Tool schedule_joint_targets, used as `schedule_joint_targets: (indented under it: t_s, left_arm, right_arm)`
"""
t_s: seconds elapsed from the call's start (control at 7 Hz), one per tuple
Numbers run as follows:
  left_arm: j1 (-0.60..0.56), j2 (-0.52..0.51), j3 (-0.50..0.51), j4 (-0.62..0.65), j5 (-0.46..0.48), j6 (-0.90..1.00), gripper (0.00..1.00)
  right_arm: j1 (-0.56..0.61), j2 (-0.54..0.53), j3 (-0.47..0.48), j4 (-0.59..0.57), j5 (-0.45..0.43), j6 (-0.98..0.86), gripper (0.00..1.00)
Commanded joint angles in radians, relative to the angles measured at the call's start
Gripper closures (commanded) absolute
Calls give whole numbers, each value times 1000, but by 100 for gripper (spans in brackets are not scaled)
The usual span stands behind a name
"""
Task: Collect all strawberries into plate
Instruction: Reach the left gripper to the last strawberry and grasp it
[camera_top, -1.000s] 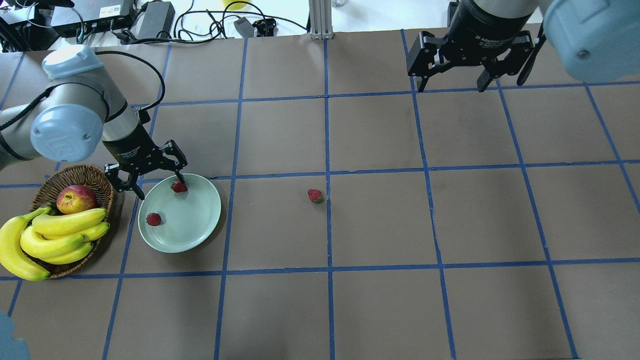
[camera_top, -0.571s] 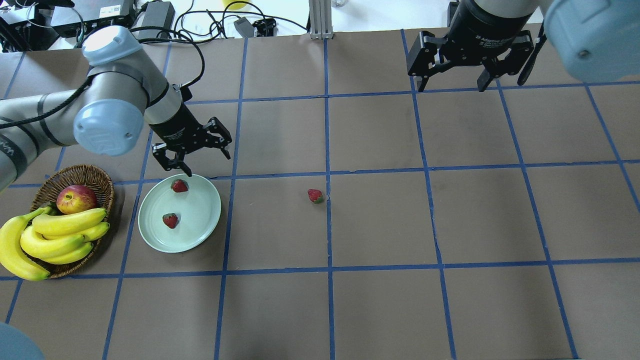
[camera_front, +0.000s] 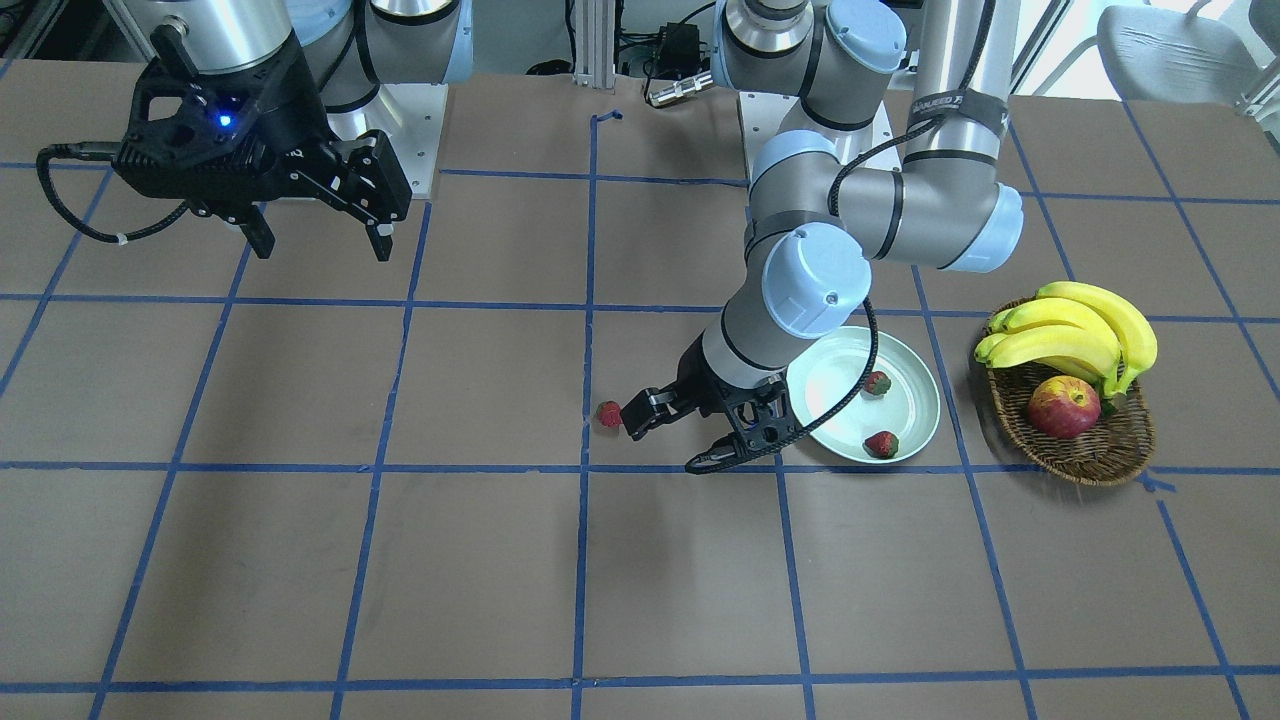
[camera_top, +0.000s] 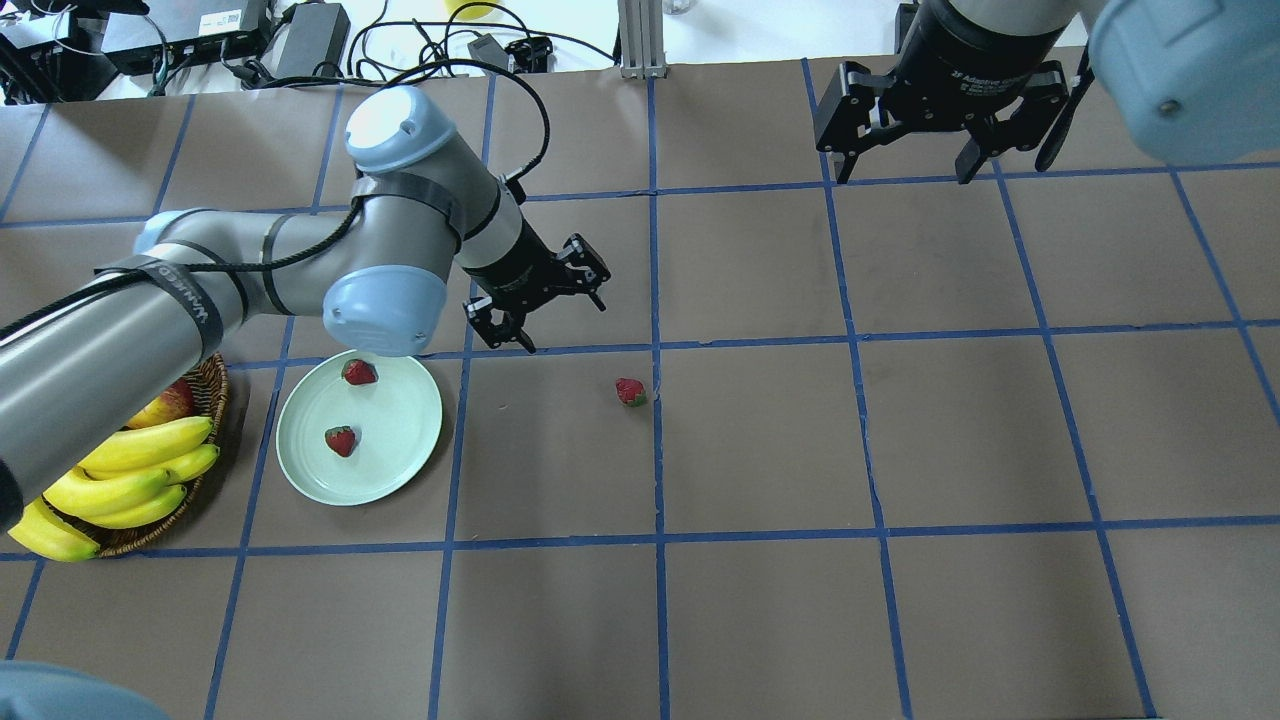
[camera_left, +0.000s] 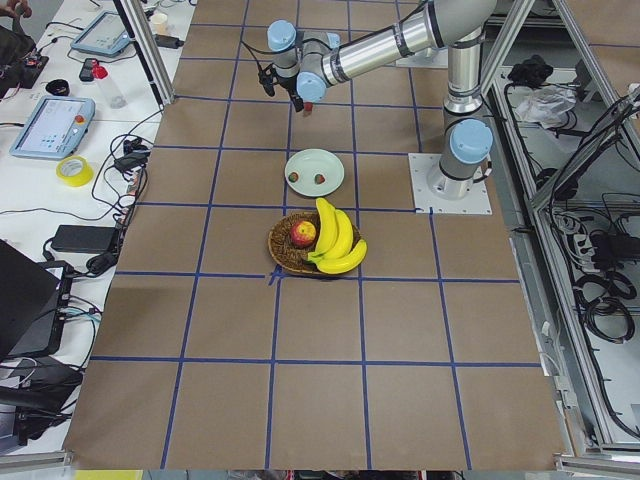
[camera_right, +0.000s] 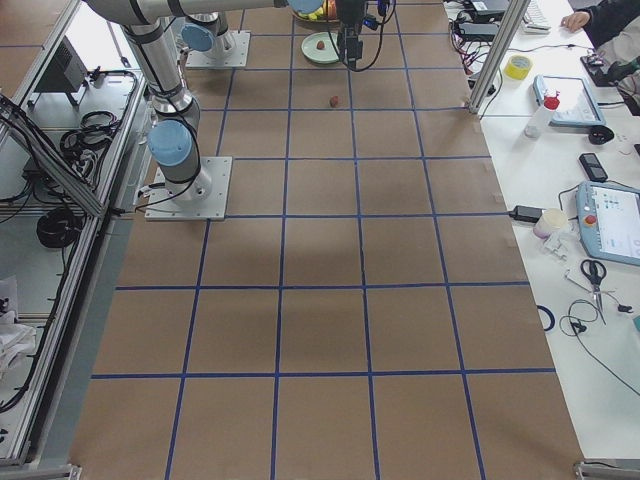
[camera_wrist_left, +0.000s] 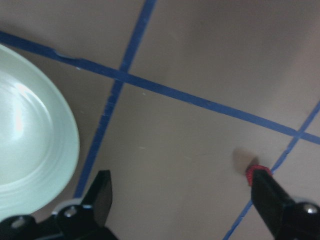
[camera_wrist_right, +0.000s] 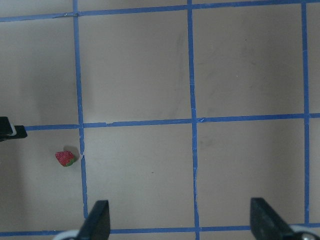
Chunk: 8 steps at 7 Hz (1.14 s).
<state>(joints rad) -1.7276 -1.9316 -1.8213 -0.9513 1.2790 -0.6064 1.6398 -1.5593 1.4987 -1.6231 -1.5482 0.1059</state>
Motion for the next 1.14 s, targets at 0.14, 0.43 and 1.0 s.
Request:
schedule_joint_targets:
  t_s: [0.14, 0.43, 1.0]
  left_arm:
    - [-64, -92, -21, 138, -18, -128, 0]
    - [-67, -81, -18, 144, -23, -147, 0]
    - [-76, -61, -21, 140, -20, -151, 0]
  right_arm:
    - [-2, -2, 0, 2, -3, 1, 0]
    - [-2, -2, 0, 3, -10, 1, 0]
    - [0, -2, 0, 3, -9, 1, 0]
